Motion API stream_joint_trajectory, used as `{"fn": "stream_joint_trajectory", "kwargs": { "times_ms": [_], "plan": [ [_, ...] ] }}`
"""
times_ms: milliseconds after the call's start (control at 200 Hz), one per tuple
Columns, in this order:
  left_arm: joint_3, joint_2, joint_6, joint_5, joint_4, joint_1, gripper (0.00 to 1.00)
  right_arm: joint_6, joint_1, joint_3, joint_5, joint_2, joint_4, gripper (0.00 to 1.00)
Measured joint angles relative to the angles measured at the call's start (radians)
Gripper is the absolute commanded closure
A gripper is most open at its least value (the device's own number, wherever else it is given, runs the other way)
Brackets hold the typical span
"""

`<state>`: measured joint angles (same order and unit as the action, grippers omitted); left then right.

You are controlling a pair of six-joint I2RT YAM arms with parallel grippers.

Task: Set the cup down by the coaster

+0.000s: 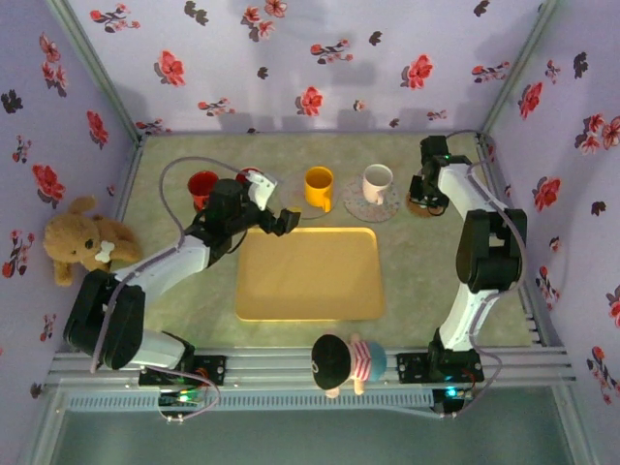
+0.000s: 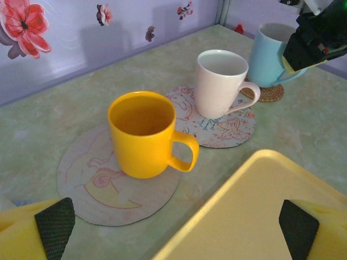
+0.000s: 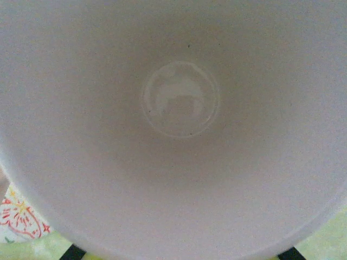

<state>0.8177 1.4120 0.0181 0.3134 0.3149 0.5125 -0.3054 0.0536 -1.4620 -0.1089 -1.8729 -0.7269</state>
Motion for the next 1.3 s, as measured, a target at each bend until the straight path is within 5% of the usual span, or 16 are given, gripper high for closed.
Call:
{"fn": "stream_joint_trajectory", "kwargs": {
  "times_ms": [255, 1000, 1160, 1300],
  "plan": [
    [0.010, 0.018, -0.013, 0.000, 0.007, 0.000, 0.00, 0.008, -0.003, -0.014, -0.001, -0.037, -0.002, 1.00],
    [0.025, -0.036, -0.012, -0.027, -0.034, 0.000, 0.00, -0.006, -0.001, 0.025, -0.008, 0.079, 0.024, 0.34],
    [0.031, -0.089, -0.008, -0.069, -0.076, 0.000, 0.00, -0.014, 0.006, 0.042, -0.008, 0.172, 0.027, 0.01],
    [0.063, -0.159, 0.003, -0.151, -0.145, 0.000, 0.00, -0.016, 0.011, 0.066, -0.003, 0.288, 0.028, 0.00]
  ]
}}
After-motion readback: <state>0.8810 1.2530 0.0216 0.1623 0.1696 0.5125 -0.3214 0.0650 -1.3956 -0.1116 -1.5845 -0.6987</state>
